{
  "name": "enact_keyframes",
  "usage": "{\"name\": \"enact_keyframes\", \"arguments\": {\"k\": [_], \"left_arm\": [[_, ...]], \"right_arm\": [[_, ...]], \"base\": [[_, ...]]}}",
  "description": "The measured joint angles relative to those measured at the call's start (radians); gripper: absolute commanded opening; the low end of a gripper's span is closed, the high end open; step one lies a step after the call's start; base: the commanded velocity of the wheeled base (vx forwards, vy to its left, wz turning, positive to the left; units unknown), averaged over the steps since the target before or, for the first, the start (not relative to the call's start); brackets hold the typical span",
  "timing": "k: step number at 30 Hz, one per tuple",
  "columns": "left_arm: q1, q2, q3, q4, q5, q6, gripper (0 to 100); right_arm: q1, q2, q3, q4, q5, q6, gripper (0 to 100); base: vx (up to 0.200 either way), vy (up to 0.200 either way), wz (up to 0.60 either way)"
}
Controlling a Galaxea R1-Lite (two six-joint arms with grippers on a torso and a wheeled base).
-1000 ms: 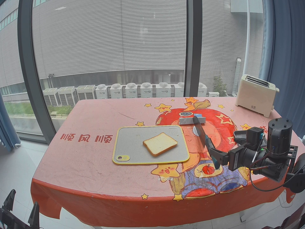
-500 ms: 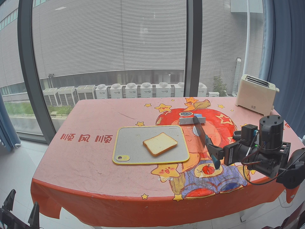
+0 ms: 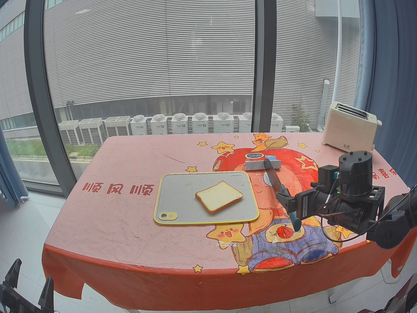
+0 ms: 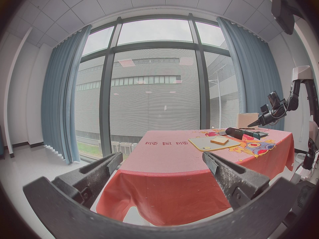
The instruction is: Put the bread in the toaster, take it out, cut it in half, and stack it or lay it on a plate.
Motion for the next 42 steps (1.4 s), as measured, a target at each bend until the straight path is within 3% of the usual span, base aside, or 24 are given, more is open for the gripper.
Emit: {"name": "enact_keyframes", "arguments": {"k": [6,42], "left_arm": [[0.000,0.000,0.000,0.000,0.000,0.000,100],[0.000,0.000,0.000,0.000,0.000,0.000,100]], "right_arm": [[-0.007,0.015,-0.079,0.081,0.028,0.014,100],[-0.008,-0.020,-0.066,0.084,0.032,0.016,100]], "base": [[0.000,0.000,0.00],[0.000,0.000,0.00]]}}
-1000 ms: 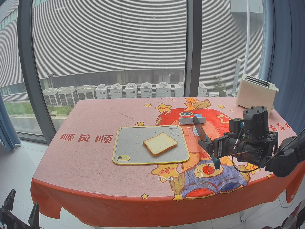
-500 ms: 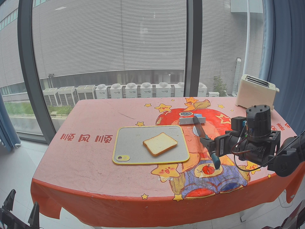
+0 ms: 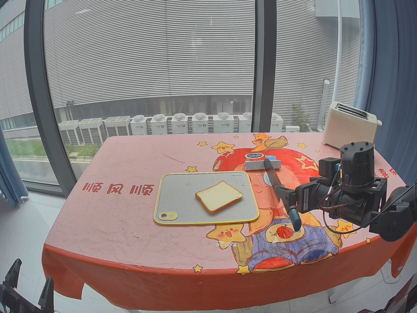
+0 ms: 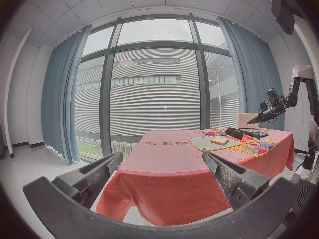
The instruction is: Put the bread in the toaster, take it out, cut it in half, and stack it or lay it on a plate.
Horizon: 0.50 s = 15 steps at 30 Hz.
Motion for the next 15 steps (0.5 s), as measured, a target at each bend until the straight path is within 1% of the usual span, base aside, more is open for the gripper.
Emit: {"name": "enact_keyframes", "arguments": {"k": [15], "left_arm": [[0.000,0.000,0.000,0.000,0.000,0.000,100]], "right_arm": [[-0.001,-0.001,0.002,0.002,0.000,0.000,100]], "base": [[0.000,0.000,0.00]]}}
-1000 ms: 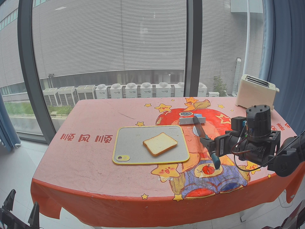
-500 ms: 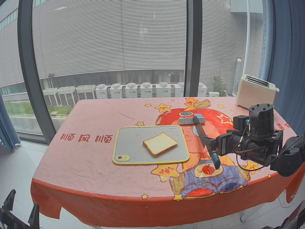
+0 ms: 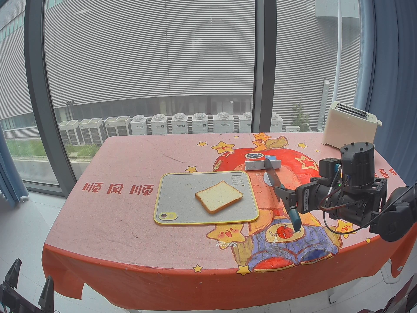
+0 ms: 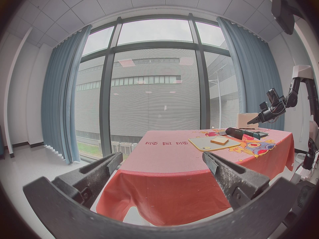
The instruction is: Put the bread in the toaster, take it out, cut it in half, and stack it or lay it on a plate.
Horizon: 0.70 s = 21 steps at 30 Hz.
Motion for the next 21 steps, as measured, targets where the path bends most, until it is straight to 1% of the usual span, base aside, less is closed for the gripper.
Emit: {"name": "enact_keyframes", "arguments": {"k": [9,14,21], "left_arm": [[0.000,0.000,0.000,0.000,0.000,0.000,100],[0.000,0.000,0.000,0.000,0.000,0.000,100],[0.000,0.000,0.000,0.000,0.000,0.000,100]], "right_arm": [[0.002,-0.001,0.015,0.000,0.000,0.000,100],[0.005,0.003,0.023,-0.004,-0.009,0.002,100],[0.010,0.014,0.002,0.000,-0.016,-0.004,100]], "base": [[0.000,0.000,0.00],[0.000,0.000,0.00],[0.000,0.000,0.00]]}}
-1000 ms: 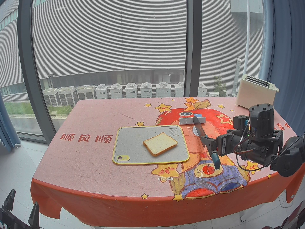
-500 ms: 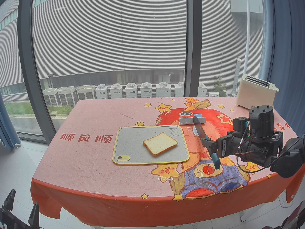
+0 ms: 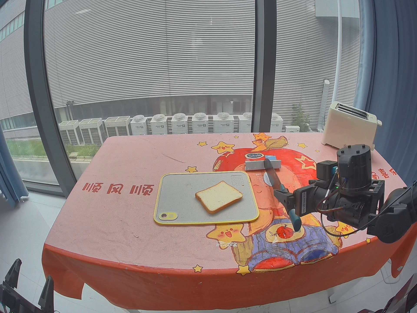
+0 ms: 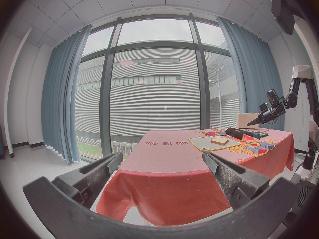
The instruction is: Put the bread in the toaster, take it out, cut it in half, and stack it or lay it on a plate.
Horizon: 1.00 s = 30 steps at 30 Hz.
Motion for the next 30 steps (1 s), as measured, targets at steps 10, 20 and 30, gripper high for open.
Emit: {"name": "enact_keyframes", "arguments": {"k": [10,20,30], "left_arm": [[0.000,0.000,0.000,0.000,0.000,0.000,100],[0.000,0.000,0.000,0.000,0.000,0.000,100],[0.000,0.000,0.000,0.000,0.000,0.000,100]], "right_arm": [[-0.011,0.000,-0.039,0.068,0.010,-0.001,100],[-0.017,-0.004,-0.172,0.321,0.000,0.005,100],[-0.020,0.087,-0.210,0.311,-0.002,0.041,100]], "base": [[0.000,0.000,0.00],[0.000,0.000,0.00],[0.000,0.000,0.00]]}}
